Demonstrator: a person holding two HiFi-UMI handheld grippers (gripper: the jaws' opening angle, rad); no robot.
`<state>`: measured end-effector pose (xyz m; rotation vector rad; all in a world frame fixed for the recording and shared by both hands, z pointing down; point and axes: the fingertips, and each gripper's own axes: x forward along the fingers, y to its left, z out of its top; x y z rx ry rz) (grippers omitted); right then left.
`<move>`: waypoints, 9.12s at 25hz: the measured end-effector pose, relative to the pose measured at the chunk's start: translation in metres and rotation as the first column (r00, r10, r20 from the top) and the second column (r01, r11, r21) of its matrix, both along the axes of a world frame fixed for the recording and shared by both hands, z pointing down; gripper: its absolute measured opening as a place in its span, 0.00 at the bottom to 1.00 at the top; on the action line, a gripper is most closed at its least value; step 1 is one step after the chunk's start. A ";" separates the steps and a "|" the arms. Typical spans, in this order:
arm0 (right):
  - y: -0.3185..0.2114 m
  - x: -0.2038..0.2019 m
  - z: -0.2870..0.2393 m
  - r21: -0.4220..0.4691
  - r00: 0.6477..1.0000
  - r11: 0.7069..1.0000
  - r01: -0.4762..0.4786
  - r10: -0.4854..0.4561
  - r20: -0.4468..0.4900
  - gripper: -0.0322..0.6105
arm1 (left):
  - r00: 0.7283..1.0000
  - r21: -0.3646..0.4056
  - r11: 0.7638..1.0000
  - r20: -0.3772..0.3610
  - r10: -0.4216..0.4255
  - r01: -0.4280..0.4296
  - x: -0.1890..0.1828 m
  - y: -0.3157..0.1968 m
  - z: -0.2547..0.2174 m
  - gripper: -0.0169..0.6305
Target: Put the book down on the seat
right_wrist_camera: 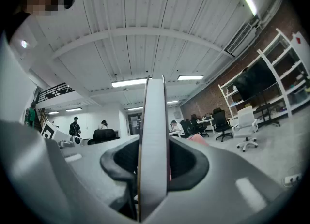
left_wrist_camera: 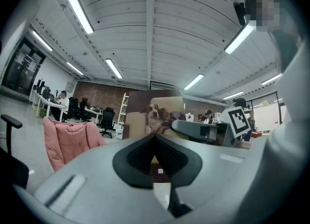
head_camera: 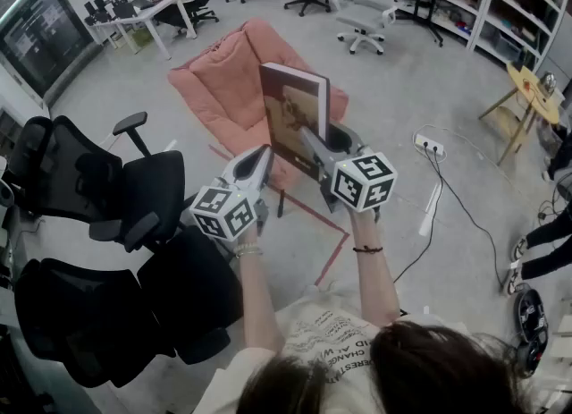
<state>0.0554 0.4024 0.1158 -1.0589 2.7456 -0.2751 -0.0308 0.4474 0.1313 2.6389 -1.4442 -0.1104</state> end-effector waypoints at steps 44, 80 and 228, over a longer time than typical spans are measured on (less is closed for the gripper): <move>-0.079 0.063 0.049 -0.126 0.999 0.991 0.041 -0.037 0.039 0.28 | 0.998 -0.084 0.996 -0.060 0.003 -0.008 0.052 -0.073 0.037 0.01; -0.255 -0.012 0.091 -0.199 0.999 0.980 -0.020 0.024 0.021 0.28 | 0.995 -0.148 0.986 -0.070 0.069 -0.079 -0.025 -0.260 0.078 0.01; -0.665 -0.208 0.572 -0.727 0.866 0.683 0.077 -0.407 -0.291 0.37 | 0.957 -0.739 0.673 -0.216 -0.192 -0.032 -0.156 -0.607 0.530 0.01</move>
